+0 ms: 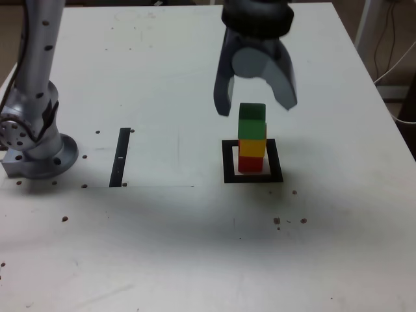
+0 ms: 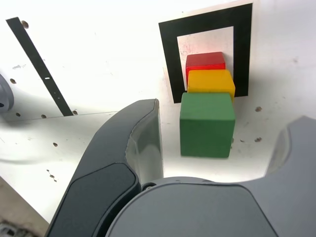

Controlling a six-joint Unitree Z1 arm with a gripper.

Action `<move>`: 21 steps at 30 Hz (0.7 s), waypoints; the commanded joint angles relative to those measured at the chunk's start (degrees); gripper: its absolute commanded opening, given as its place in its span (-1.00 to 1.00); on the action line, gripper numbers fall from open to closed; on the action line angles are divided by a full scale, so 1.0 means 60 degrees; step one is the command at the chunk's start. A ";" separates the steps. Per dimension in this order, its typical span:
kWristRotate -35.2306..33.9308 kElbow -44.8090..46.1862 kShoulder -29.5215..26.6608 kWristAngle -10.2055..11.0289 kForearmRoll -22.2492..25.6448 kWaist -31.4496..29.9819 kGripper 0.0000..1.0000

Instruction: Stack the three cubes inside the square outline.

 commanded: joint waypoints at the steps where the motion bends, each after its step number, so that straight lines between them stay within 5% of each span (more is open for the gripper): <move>1: -0.0029 -0.0028 -0.0196 0.0063 0.0082 0.0011 0.99; 21: -0.0244 0.1581 -0.1489 0.0142 0.0024 0.0011 0.98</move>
